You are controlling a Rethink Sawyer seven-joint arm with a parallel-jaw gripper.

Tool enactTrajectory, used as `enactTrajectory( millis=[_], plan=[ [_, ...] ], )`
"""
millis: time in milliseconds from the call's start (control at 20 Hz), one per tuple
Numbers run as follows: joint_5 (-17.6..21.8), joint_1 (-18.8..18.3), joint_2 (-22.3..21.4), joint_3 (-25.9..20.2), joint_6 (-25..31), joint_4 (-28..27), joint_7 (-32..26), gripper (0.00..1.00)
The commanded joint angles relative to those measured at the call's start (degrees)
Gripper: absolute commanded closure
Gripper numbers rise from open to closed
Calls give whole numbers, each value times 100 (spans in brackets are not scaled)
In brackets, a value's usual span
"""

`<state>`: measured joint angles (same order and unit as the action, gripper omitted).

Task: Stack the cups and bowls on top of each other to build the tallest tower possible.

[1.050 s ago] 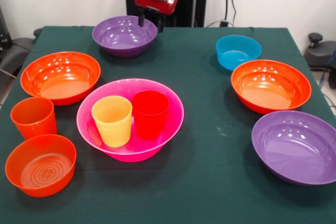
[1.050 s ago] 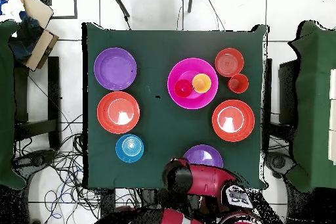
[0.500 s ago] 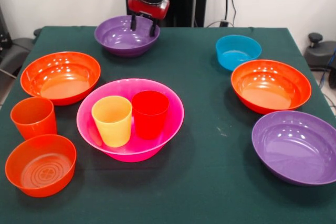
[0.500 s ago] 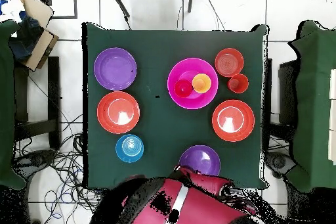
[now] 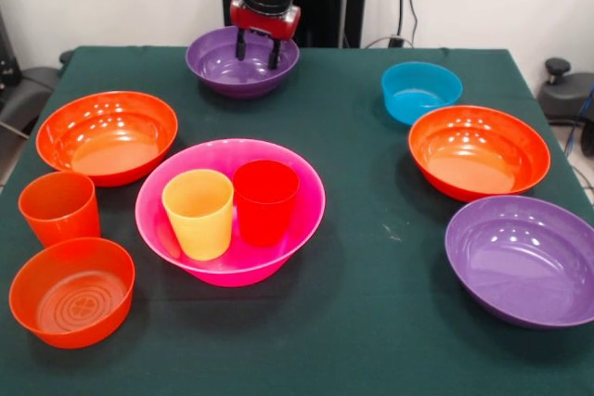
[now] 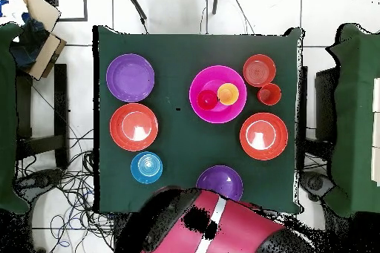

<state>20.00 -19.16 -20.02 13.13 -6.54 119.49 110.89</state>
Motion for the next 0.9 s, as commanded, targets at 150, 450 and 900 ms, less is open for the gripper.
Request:
enactTrajectory(
  millis=[150, 450, 900],
  plan=[
    [60, 139, 162, -697, 182, -288, 504, 0],
    [124, 88, 23, -829, 253, -336, 408, 0],
    [86, 72, -560, -951, 1179, -404, 61, 0]
  ],
)
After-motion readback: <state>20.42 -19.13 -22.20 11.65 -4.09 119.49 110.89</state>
